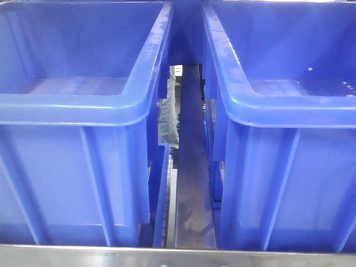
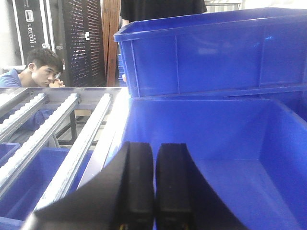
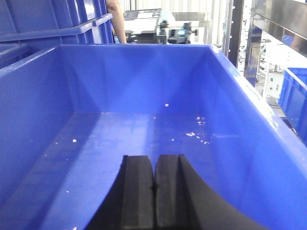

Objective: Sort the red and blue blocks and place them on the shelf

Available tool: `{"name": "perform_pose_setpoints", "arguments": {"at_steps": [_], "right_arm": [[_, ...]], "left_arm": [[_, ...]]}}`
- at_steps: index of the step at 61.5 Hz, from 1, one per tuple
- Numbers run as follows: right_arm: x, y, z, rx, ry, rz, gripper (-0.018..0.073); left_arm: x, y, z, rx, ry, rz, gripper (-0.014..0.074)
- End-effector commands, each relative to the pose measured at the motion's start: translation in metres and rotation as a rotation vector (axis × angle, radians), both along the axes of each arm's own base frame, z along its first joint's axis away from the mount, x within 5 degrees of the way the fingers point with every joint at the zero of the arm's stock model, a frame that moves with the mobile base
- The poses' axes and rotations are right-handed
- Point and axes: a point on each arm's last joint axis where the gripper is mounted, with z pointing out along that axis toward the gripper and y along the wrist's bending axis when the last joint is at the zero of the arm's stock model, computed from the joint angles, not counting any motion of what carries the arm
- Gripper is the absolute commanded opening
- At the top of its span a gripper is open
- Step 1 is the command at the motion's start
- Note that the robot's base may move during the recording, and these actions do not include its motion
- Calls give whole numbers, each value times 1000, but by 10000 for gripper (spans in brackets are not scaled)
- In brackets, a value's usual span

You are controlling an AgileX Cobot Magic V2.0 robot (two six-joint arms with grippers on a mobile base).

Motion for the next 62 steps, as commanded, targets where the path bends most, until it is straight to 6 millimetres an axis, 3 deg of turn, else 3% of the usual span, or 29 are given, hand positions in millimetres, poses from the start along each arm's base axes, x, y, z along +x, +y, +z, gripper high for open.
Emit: {"name": "perform_pose_setpoints", "arguments": {"at_steps": [1,35,42,62], "right_arm": [[-5,0,17,5,-136,-3,56],[-5,0,17,5,-136,-3,56],[-5,0,17,5,-136,-3,56],[-5,0,17,5,-136,-3,56]], "left_arm": [[-2,1,15,-12,-88,14,124],[-1,1,13,-12,-86,15,125],[0,3,-1,14,-87,32,124],[-17,4,-72,75,-106,57,125]]}}
